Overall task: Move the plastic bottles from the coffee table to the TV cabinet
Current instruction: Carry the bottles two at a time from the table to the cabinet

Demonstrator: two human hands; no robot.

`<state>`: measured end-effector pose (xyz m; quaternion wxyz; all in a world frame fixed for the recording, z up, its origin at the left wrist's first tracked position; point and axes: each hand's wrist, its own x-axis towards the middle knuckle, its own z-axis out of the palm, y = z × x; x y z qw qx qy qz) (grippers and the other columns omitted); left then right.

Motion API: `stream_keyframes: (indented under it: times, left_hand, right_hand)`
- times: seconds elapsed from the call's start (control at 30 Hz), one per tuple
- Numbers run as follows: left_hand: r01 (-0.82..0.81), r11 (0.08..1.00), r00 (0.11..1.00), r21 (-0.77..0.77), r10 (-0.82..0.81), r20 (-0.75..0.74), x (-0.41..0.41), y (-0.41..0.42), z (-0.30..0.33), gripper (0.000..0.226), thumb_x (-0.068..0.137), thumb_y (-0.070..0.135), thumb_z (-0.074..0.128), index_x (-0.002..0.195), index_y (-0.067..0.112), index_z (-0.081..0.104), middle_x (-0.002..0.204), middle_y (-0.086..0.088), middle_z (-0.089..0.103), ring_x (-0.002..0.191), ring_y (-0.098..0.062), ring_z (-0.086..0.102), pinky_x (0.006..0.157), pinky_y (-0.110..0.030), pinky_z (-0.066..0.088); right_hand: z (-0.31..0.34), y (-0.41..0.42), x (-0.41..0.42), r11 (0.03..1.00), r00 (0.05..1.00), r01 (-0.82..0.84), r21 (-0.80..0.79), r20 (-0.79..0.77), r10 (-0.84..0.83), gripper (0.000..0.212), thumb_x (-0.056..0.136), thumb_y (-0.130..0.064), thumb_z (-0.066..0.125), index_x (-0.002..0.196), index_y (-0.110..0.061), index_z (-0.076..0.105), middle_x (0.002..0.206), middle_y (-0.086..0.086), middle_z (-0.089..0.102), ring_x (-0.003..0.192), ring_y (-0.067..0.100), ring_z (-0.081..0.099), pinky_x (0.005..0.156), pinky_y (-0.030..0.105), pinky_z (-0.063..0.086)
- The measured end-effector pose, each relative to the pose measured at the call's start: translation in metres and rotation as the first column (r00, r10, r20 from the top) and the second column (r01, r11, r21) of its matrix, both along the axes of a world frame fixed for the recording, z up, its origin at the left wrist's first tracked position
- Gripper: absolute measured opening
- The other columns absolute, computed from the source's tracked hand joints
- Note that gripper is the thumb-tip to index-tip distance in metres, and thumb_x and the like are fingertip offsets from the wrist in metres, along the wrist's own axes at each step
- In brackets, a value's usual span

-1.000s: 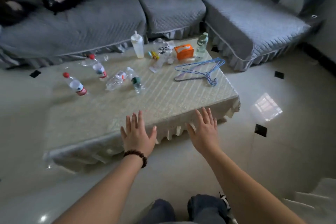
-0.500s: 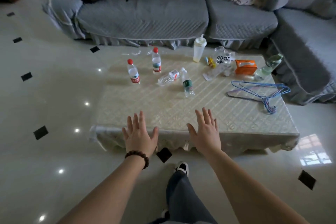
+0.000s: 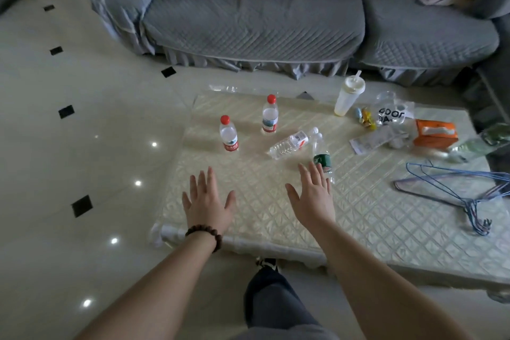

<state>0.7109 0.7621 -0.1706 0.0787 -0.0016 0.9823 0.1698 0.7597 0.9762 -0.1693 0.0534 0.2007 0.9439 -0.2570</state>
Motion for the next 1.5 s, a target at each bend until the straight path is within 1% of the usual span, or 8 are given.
stream_keyframes:
  times: [0.33, 0.67, 0.83, 0.97, 1.07, 1.17, 1.33, 1.5]
  left_hand:
    - [-0.054, 0.996, 0.998, 0.067, 0.052, 0.028, -0.133, 0.017, -0.032, 0.079, 0.09, 0.053, 0.048, 0.152, 0.019, 0.012, 0.159, -0.005, 0.018, 0.147, -0.023, 0.009, 0.117, -0.047, 0.014]
    - [-0.084, 0.974, 0.995, 0.212, 0.069, 0.076, -0.246, 0.033, -0.149, 0.096, 0.075, 0.052, 0.07, 0.15, 0.017, 0.02, 0.152, -0.006, 0.032, 0.141, -0.023, 0.029, 0.106, -0.044, 0.033]
    - [-0.177, 0.892, 0.979, 0.417, 0.117, 0.165, -0.278, 0.04, -0.197, 0.1, 0.07, 0.043, 0.08, 0.149, 0.02, 0.022, 0.151, -0.001, 0.034, 0.135, -0.019, 0.039, 0.104, -0.031, 0.036]
    - [-0.145, 0.858, 0.988, 0.494, 0.096, 0.123, -0.291, 0.041, -0.21, 0.077, 0.069, 0.031, 0.082, 0.134, 0.019, 0.043, 0.128, 0.003, 0.053, 0.119, -0.014, 0.052, 0.094, -0.018, 0.035]
    - [-0.078, 0.865, 0.996, 0.496, 0.05, 0.069, -0.296, 0.045, -0.208, 0.064, 0.07, 0.029, 0.082, 0.125, 0.02, 0.05, 0.116, 0.007, 0.057, 0.11, -0.013, 0.054, 0.088, -0.015, 0.035]
    - [0.01, 0.87, 0.999, 0.492, -0.023, 0.021, -0.3, 0.058, -0.205, 0.061, 0.069, 0.03, 0.083, 0.12, 0.022, 0.052, 0.106, 0.011, 0.054, 0.101, -0.01, 0.054, 0.084, -0.02, 0.038]
    - [0.141, 0.852, 0.99, 0.505, -0.134, -0.051, -0.304, 0.079, -0.204, 0.064, 0.066, 0.037, 0.083, 0.12, 0.022, 0.053, 0.111, 0.003, 0.06, 0.098, -0.012, 0.055, 0.084, -0.025, 0.044]
    - [0.217, 0.831, 0.975, 0.512, -0.206, -0.081, -0.302, 0.083, -0.209, 0.068, 0.064, 0.038, 0.083, 0.123, 0.02, 0.054, 0.114, 0.0, 0.06, 0.102, -0.015, 0.058, 0.086, -0.027, 0.047]
  right_hand:
    - [-0.037, 0.014, -0.114, 1.0, 0.998, -0.006, -0.027, 0.058, 0.008, 0.064, 0.097, -0.045, 0.042, 0.151, -0.022, 0.018, 0.162, 0.003, 0.006, 0.149, 0.017, -0.004, 0.121, 0.04, 0.004]
    - [-0.136, 0.019, -0.19, 0.993, 0.989, 0.121, -0.016, 0.092, -0.119, 0.063, 0.095, -0.039, 0.048, 0.149, -0.015, 0.026, 0.16, 0.009, 0.016, 0.149, 0.022, 0.006, 0.121, 0.039, 0.01]
    - [-0.181, 0.02, -0.206, 0.98, 0.973, 0.193, -0.054, 0.14, -0.184, 0.062, 0.096, -0.038, 0.048, 0.149, -0.016, 0.026, 0.16, 0.008, 0.015, 0.149, 0.021, 0.006, 0.12, 0.041, 0.012]
    - [-0.196, 0.021, -0.212, 0.959, 0.957, 0.263, -0.107, 0.156, -0.245, 0.063, 0.094, -0.04, 0.05, 0.149, -0.018, 0.027, 0.16, 0.007, 0.018, 0.148, 0.023, 0.011, 0.119, 0.043, 0.018]
    - [-0.197, 0.026, -0.22, 0.897, 0.915, 0.4, -0.19, 0.135, -0.379, 0.067, 0.091, -0.046, 0.054, 0.147, -0.017, 0.031, 0.156, 0.009, 0.027, 0.143, 0.026, 0.025, 0.113, 0.042, 0.028]
    - [-0.2, 0.038, -0.233, 0.822, 0.842, 0.538, -0.184, 0.156, -0.516, 0.078, 0.087, -0.055, 0.056, 0.147, -0.015, 0.029, 0.151, 0.011, 0.032, 0.138, 0.029, 0.032, 0.107, 0.041, 0.032]
    - [-0.228, 0.071, -0.27, 0.675, 0.699, 0.714, -0.186, 0.221, -0.68, 0.094, 0.078, -0.067, 0.056, 0.145, -0.007, 0.028, 0.147, 0.017, 0.037, 0.133, 0.033, 0.039, 0.104, 0.04, 0.035]
    - [-0.261, 0.098, -0.312, 0.503, 0.52, 0.851, -0.148, 0.365, -0.772, 0.112, 0.073, -0.074, 0.056, 0.147, -0.001, 0.016, 0.144, 0.02, 0.038, 0.128, 0.037, 0.046, 0.101, 0.041, 0.039]
